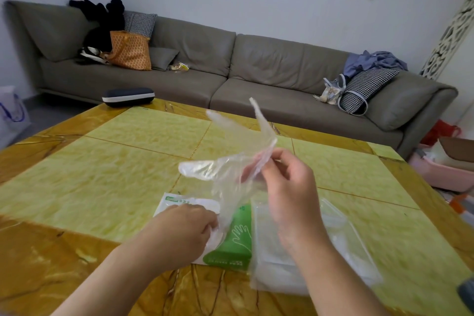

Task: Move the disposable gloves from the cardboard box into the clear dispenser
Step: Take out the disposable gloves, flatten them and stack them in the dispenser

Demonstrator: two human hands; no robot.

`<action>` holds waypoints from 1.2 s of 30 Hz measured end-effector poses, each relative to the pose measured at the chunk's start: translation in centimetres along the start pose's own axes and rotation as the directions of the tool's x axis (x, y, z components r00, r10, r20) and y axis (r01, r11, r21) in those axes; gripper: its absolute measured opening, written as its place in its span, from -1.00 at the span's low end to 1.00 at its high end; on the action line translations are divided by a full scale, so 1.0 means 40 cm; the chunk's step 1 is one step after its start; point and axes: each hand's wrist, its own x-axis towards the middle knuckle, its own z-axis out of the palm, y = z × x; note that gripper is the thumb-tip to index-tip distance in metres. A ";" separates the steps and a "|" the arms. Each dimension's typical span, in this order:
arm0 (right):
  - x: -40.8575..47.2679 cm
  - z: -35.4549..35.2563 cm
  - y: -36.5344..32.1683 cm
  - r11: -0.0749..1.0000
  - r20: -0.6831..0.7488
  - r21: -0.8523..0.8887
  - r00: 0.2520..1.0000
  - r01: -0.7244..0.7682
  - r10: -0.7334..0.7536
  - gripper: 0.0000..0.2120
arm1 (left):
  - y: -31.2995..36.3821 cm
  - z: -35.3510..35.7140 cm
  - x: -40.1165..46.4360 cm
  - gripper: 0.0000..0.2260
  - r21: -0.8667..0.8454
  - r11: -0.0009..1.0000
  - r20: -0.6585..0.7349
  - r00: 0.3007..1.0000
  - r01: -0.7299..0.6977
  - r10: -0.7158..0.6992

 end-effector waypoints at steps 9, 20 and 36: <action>-0.005 -0.086 -0.029 0.823 0.170 0.409 0.919 -0.394 0.355 -0.78 | 0.007 -0.078 -0.018 -0.78 -0.863 0.476 -0.273 0.949 -0.168 -0.159; -0.038 -0.103 -0.003 0.830 0.330 0.224 0.841 -0.511 0.429 -0.67 | 0.081 -0.063 -0.027 -0.86 -0.972 0.229 -0.092 0.981 -0.051 -0.170; -0.028 -0.180 0.011 0.941 0.234 0.017 0.917 -0.337 0.324 -0.77 | 0.065 -0.061 -0.021 -0.86 -0.963 0.204 -0.201 0.974 -0.177 -0.107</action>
